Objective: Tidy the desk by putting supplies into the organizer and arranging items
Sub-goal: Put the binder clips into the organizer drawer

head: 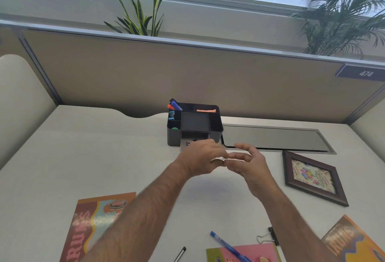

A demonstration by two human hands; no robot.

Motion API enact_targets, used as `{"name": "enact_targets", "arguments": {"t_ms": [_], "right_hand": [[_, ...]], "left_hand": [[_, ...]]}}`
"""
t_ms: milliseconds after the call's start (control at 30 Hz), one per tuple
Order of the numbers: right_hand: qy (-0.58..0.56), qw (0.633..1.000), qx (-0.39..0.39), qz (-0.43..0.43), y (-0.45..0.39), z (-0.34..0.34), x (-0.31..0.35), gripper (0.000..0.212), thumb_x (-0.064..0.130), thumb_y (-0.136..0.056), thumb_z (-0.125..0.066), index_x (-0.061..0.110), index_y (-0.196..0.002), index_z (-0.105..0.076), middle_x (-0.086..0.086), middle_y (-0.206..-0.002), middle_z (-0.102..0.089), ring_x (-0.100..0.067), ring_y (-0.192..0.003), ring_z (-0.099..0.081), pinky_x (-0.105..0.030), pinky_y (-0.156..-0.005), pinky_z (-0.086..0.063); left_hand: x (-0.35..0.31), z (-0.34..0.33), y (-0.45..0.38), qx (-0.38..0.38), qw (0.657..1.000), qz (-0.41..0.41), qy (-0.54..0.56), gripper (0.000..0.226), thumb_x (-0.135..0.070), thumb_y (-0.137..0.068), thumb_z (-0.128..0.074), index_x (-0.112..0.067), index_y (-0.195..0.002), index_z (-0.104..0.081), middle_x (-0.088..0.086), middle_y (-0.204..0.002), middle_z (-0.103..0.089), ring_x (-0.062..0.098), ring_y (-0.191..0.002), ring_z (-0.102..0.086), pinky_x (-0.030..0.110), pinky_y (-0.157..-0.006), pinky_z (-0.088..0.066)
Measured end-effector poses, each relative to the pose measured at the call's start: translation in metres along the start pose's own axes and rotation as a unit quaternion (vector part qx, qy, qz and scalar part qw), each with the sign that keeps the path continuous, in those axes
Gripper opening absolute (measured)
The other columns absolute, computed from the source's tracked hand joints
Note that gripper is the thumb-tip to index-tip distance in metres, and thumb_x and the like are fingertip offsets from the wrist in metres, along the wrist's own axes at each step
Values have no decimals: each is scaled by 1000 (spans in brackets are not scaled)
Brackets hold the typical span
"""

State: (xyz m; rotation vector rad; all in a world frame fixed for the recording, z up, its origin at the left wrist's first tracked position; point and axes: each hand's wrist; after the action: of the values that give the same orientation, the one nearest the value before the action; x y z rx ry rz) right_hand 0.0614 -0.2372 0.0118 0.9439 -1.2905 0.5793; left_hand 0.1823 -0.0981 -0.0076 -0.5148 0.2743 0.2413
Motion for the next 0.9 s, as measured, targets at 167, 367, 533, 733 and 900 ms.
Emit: {"name": "enact_targets", "arguments": {"t_ms": [167,367,533,733,900], "right_hand": [[67,998,-8,-14,2,23,-8,52,11,-66,-89,18,-111,-64,-11,-103,-72,-25,-91,-72,-46,-89,-57],[399,912,-43,-89,17,78,-40,29,32,-70,-85,26,-90,-65,2,-90,-69,-17,-80,-68,-37,-75,-58],[519,822,11,-233,38,99,-50,34,36,-76,-79,22,-95,-55,2,-97,-55,-13,-82,-56,-26,-60,-47],[501,822,-6,-271,49,93,-62,29,30,-77,-75,17,-92,-53,-4,-99,-58,-20,-87,-57,-38,-62,-62],[543,810,-24,-220,45,90,-69,21,29,-77,-74,18,-84,-57,0,-89,-63,-18,-86,-64,-36,-75,-59]], "left_hand": [[14,9,0,-23,997,61,-45,13,-30,-84,-74,-18,-89,-71,-1,-78,-70,17,-72,-60,26,-56,-47],[33,18,0,-30,971,225,-76,16,-29,-91,-63,-13,-94,-63,5,-88,-70,22,-80,-62,28,-65,-46],[40,13,-4,28,946,313,-83,19,-31,-96,-58,-15,-106,-62,6,-101,-70,21,-91,-64,33,-87,-52],[45,7,-7,72,923,356,-123,25,-37,-96,-56,-18,-111,-64,5,-103,-69,21,-94,-63,35,-90,-51],[52,4,-8,112,913,370,-131,26,-35,-97,-55,-17,-114,-62,6,-109,-68,23,-100,-61,36,-95,-50]]}}
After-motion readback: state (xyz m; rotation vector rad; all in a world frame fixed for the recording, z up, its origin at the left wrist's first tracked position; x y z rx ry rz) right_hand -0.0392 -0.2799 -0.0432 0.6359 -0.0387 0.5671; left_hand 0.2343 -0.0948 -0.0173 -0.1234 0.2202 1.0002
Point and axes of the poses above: each hand's wrist, its own y-axis away from the middle knuckle, its own z-axis out of the back of the hand, x = y × z
